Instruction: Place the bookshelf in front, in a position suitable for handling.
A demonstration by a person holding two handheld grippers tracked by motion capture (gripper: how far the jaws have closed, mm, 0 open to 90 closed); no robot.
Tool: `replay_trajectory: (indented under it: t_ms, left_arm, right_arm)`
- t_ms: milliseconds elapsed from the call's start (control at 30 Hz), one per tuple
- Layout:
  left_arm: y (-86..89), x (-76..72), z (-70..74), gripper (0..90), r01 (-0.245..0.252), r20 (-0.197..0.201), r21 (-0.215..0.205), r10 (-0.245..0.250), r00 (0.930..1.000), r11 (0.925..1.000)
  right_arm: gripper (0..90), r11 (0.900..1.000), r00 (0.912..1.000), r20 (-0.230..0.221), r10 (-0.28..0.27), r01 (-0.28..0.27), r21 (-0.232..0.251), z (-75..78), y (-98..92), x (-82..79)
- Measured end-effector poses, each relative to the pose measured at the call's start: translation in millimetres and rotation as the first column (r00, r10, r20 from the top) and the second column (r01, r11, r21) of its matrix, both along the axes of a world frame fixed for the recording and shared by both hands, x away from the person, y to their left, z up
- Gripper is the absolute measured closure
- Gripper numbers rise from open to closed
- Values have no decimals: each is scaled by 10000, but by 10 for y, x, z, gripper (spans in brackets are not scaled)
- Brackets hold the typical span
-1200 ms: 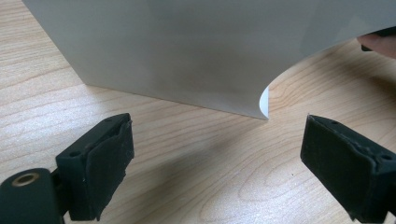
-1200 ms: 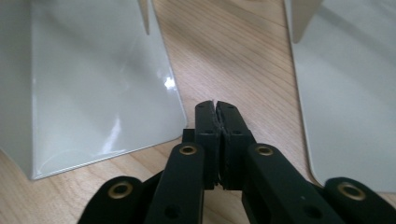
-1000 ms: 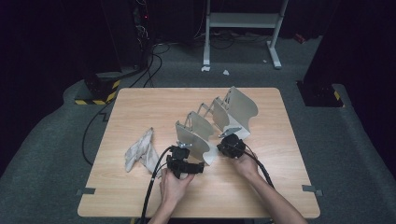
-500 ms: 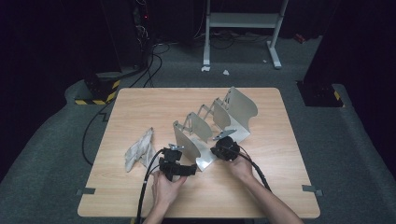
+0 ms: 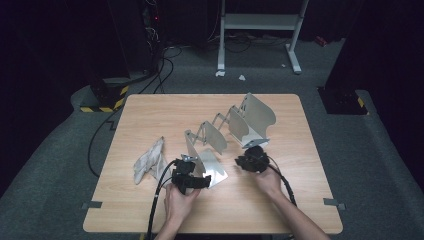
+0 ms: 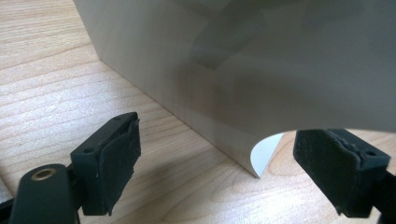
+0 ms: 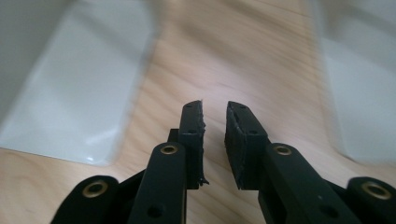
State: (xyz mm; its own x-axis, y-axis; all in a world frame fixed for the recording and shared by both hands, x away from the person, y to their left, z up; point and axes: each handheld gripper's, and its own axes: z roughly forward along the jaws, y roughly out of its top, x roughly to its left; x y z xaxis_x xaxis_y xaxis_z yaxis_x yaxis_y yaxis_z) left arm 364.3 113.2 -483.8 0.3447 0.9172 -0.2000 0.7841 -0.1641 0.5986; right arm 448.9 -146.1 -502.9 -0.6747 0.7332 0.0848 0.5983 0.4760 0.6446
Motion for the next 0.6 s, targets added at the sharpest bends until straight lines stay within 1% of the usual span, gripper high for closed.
replay_trajectory:
  t_ms: [33,67,100,167,233,267,333,433,500,533,600]
  left_arm:
    - [0,13,-6,162,-54,-22,3,54,10000,10000]
    - [7,27,-7,170,4,-46,44,-3,10000,10000]
    - [4,36,-10,174,-55,-31,-52,55,10000,10000]
    - [6,46,0,188,-90,84,-11,90,9999,10000]
    - [9,63,28,200,-139,280,125,135,9995,9998]
    - [13,74,39,207,-307,410,8,306,9987,9995]
    - [28,101,63,213,-262,428,143,255,9988,9996]
    - [36,145,72,232,-156,385,194,148,9992,9997]
    - [51,197,78,240,-149,330,237,142,9994,9996]
    - [59,216,81,250,-153,302,210,147,9994,9997]
    - [88,277,92,262,-144,269,226,138,9995,9996]
  right_arm:
    - [751,9995,9995,3,-324,324,-16,8,-103,27]
    - [735,9977,9977,81,-670,671,-107,22,-217,63]
    - [723,9954,9958,77,-912,914,-277,36,-289,85]
    - [711,9917,9925,229,-1201,1210,-443,51,-392,123]
    - [705,9886,9892,355,-1425,1440,-433,65,-462,150]
    - [702,9863,9865,409,-1585,1601,-395,69,-491,166]
    - [694,9804,9810,464,-1884,1906,-488,75,-536,215]
    - [691,9726,9733,510,-2236,2262,-530,104,-575,298]
    - [691,9681,9680,690,-2413,2451,-526,131,-581,321]
    - [691,9650,9665,617,-2491,2531,-685,146,-578,355]
    - [690,9601,9617,799,-2622,2683,-793,178,-567,387]
